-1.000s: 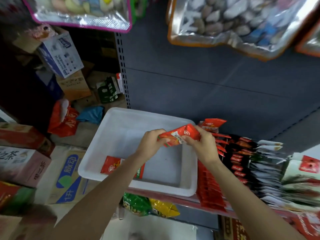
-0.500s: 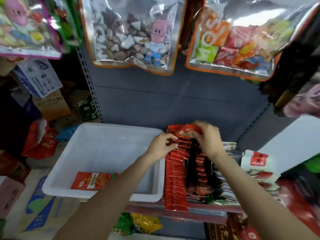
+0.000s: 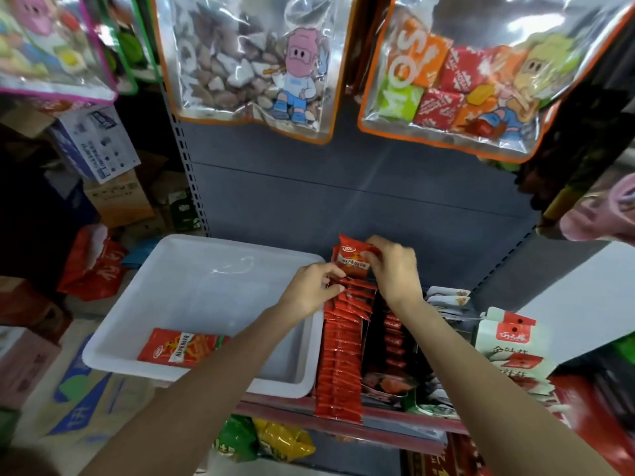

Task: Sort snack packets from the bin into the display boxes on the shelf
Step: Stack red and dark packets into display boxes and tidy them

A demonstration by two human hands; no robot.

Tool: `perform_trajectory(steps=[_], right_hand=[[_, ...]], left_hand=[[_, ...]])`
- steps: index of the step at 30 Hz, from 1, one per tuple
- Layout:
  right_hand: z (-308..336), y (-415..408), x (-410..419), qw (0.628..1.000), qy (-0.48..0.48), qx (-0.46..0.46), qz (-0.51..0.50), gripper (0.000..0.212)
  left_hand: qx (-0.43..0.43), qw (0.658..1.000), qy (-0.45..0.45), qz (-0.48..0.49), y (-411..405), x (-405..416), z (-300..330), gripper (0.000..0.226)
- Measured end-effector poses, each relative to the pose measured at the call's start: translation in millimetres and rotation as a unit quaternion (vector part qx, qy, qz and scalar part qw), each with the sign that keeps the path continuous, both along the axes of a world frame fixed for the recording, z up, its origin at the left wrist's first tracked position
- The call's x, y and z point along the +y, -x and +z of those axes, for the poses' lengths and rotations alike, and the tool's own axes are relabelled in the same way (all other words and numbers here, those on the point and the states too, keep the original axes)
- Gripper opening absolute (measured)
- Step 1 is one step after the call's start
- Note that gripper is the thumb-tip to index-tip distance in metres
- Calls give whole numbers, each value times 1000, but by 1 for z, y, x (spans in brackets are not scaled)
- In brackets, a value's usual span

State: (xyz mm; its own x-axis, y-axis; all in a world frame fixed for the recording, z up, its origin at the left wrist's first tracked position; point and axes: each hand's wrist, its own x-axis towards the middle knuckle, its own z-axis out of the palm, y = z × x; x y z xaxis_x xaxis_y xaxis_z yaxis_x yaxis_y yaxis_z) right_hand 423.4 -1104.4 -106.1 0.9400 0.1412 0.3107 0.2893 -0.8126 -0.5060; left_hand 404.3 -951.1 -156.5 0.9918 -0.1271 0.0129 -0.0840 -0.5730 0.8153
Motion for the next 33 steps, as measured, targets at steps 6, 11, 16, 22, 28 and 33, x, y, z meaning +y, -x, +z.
perform_trajectory(steps=[6, 11, 16, 22, 28, 33], right_hand=[[-20, 8, -6, 995, 15, 90, 34, 15], [-21, 19, 2, 996, 73, 39, 24, 30], [-22, 46, 56, 985, 96, -106, 99, 27], [-79, 57, 150, 939, 113, 251, 207, 43], [-125, 67, 211, 878, 88, 421, 211, 62], [-140, 63, 239, 900, 154, 372, 168, 44]], left_hand=[[-3, 1000, 0, 8, 5, -3, 1, 22], [0, 1000, 2, 27, 11, 13, -1, 26], [24, 995, -39, 91, 36, 70, -22, 22], [123, 957, -250, 88, 63, 170, -61, 30], [280, 915, -284, 55, 73, 232, -86, 21], [274, 931, -230, 69, 66, 235, -95, 34]])
